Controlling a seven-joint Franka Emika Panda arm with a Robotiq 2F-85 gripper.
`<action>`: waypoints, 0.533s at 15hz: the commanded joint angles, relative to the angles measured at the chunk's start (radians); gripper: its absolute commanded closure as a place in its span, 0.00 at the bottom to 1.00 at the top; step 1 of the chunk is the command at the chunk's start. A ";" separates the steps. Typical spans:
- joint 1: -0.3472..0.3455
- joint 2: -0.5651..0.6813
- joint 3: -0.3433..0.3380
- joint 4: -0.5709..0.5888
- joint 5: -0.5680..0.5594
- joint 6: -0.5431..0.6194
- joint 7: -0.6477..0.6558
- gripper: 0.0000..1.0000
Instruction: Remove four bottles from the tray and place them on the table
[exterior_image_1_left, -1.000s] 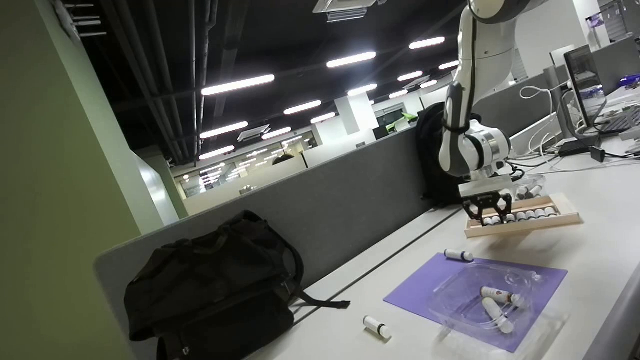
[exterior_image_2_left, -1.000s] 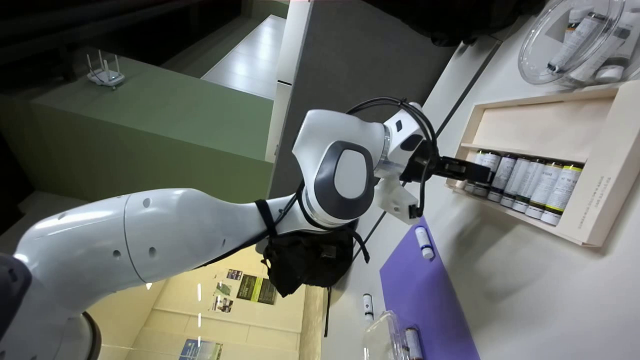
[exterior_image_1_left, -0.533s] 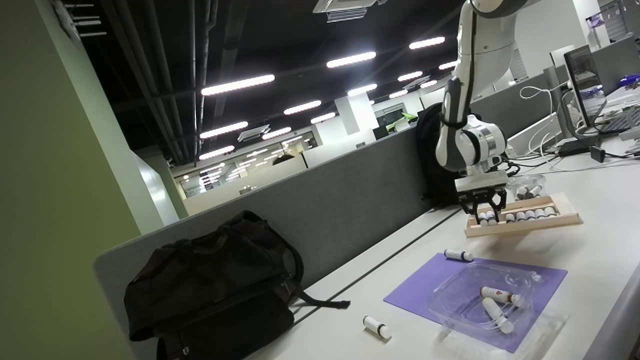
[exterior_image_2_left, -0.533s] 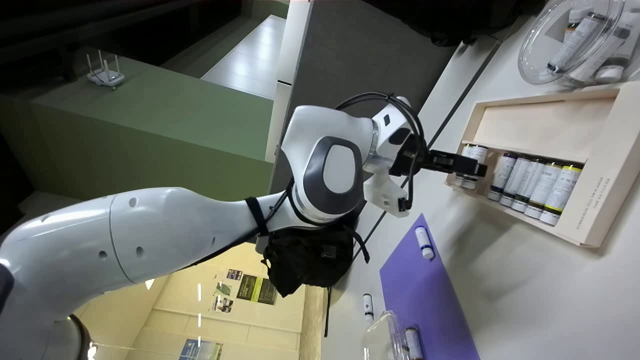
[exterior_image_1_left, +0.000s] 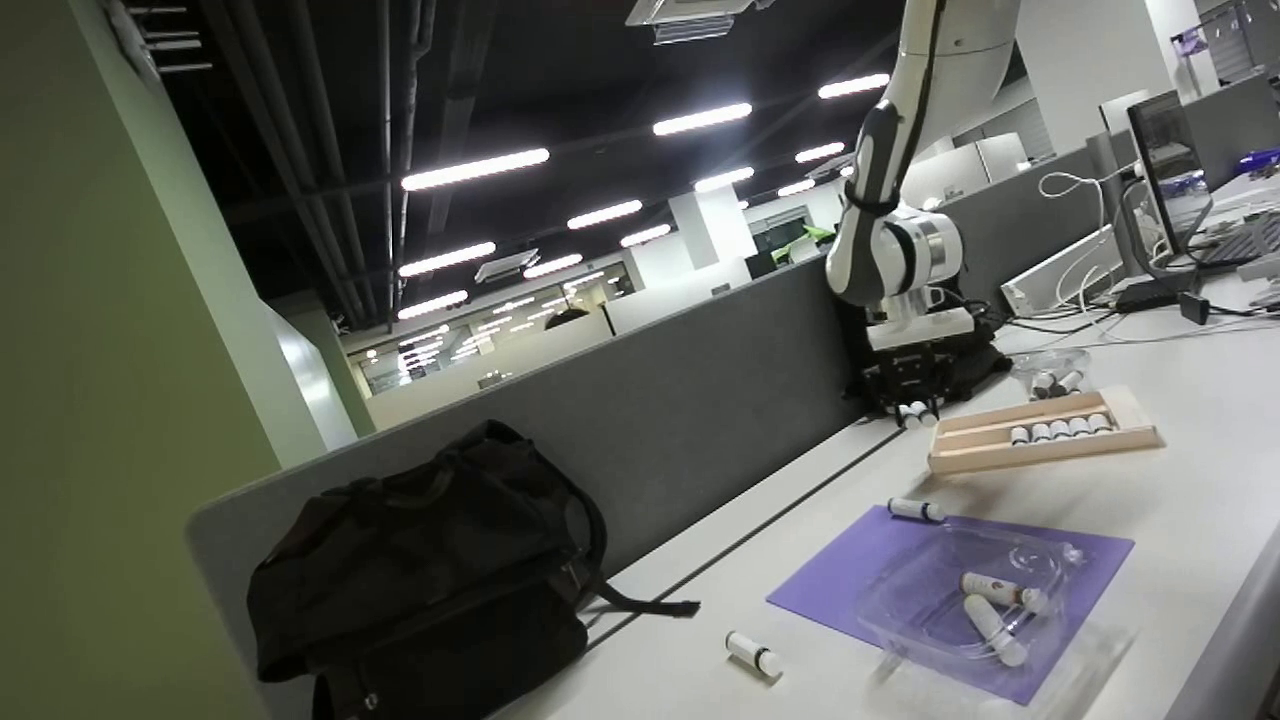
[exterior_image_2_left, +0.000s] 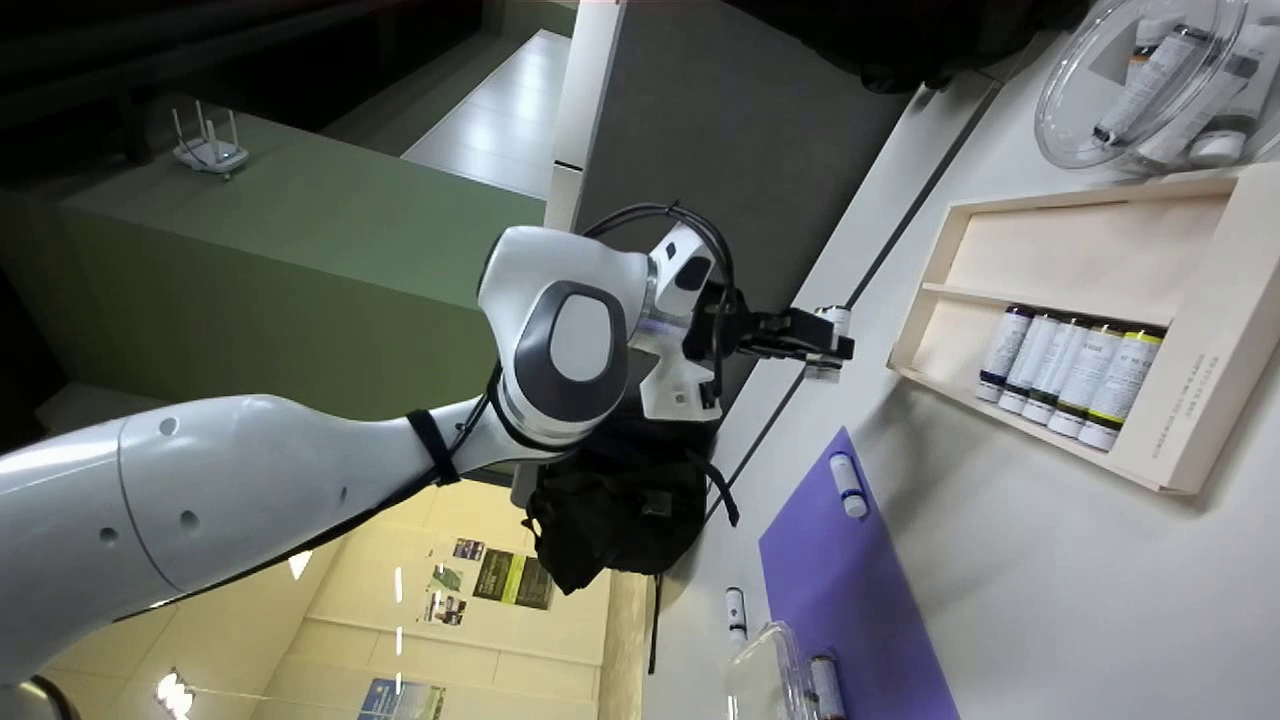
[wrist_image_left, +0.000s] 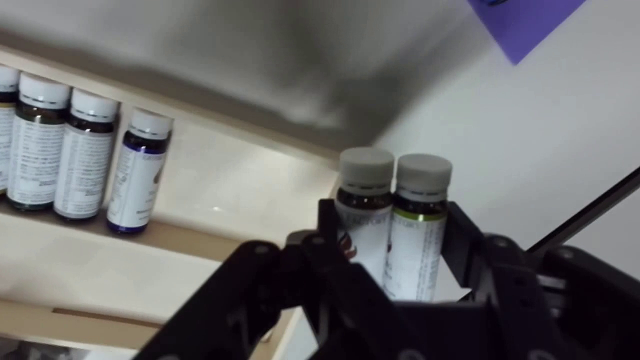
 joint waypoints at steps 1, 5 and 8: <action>0.047 -0.049 0.038 -0.028 -0.048 -0.036 -0.060 0.72; 0.119 -0.031 0.082 -0.021 -0.091 -0.050 -0.075 0.72; 0.161 -0.006 0.112 -0.025 -0.106 -0.061 -0.087 0.72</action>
